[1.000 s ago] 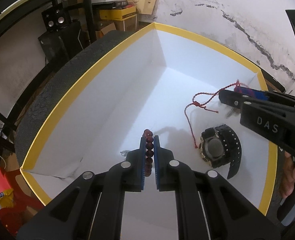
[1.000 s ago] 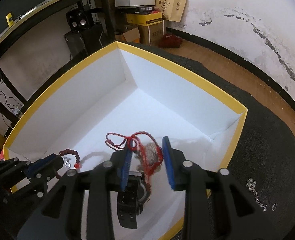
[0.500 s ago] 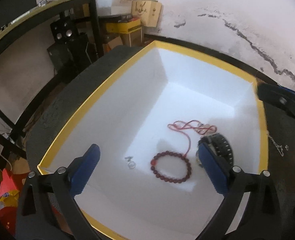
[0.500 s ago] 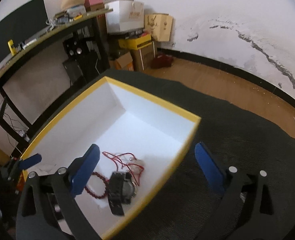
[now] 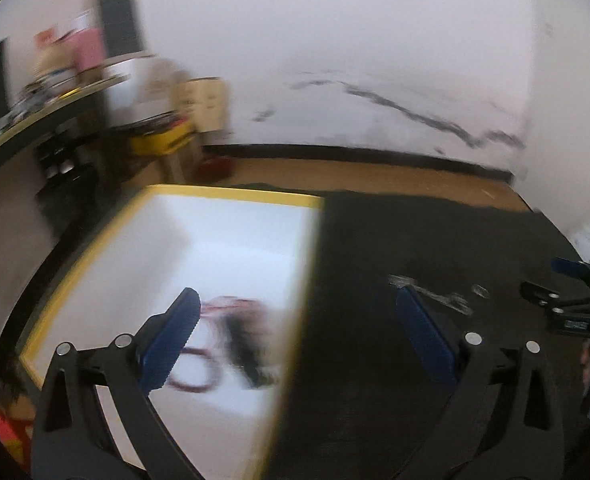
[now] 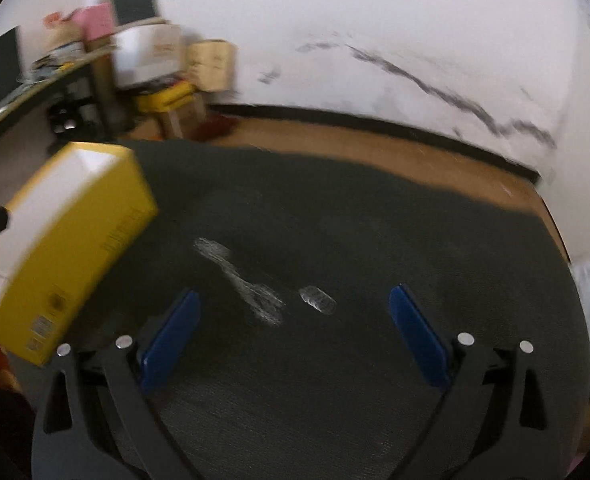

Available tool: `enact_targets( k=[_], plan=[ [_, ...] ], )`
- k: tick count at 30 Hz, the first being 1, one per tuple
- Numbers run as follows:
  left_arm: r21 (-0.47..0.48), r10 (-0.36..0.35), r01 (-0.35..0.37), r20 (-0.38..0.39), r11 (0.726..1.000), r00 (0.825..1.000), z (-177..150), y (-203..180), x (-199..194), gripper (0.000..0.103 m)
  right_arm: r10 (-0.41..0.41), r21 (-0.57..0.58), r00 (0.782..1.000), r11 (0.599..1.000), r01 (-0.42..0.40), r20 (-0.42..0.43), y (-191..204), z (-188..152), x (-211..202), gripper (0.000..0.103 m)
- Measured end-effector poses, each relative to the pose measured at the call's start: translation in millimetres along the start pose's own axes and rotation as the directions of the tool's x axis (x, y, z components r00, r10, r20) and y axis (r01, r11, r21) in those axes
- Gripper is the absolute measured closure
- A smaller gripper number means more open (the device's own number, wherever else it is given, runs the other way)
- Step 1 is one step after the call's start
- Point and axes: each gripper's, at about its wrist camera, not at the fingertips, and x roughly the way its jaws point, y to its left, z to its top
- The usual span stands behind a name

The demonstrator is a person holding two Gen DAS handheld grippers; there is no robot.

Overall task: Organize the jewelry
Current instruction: 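Move both open tools back over the silver chain and ring on the rug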

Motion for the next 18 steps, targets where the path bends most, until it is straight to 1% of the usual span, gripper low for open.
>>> enact_targets(
  k=[2,4,5,6,7,8,9,10,13,16,18],
  plan=[
    [0.076,-0.038,0.039,-0.019,0.996,0.999,-8,-42,13,0.007,-0.004,0.058,0.999,0.998,0.006,-0.038,-26,-14,9,0.01],
    [0.144,-0.083,0.088,-0.038,0.986,0.996,-15,-77,28,0.007,0.03,0.113,0.998,0.993,-0.022,-0.063,-47,-19,16,0.01],
    [0.187,-0.093,0.102,-0.057,0.977,0.994,-21,-100,42,0.007,0.03,0.129,0.998,0.991,-0.022,-0.06,-53,-20,18,0.01],
    [0.21,-0.088,0.102,-0.075,0.972,0.993,-25,-113,53,0.007,0.032,0.138,0.998,0.99,-0.024,-0.059,-58,-21,19,0.01],
    [0.225,-0.094,0.114,-0.095,0.968,0.991,-28,-125,64,0.007,0.039,0.142,0.997,0.989,-0.03,-0.064,-64,-24,22,0.01],
    [0.224,-0.113,0.136,-0.114,0.965,0.987,-33,-138,78,0.007,0.039,0.144,0.997,0.989,-0.028,-0.073,-68,-26,24,0.01],
    [0.215,-0.116,0.141,-0.125,0.966,0.985,-37,-146,89,0.007,0.042,0.151,0.996,0.988,-0.03,-0.078,-74,-29,26,0.01],
    [0.211,-0.119,0.15,-0.152,0.966,0.981,-41,-156,103,0.007,0.052,0.161,0.995,0.986,-0.039,-0.08,-80,-31,27,0.01],
    [0.222,-0.121,0.161,-0.183,0.962,0.976,-47,-169,125,0.007,0.078,0.195,0.993,0.979,-0.06,-0.086,-99,-33,29,0.01],
    [0.252,-0.059,0.113,-0.215,0.961,0.975,-50,-170,152,0.007,0.097,0.215,0.993,0.973,-0.08,-0.07,-106,-29,25,0.01],
    [0.182,-0.101,0.148,-0.246,0.972,0.964,-46,-153,159,0.006,0.103,0.218,0.993,0.972,-0.087,-0.065,-111,-26,25,0.01]
  ],
)
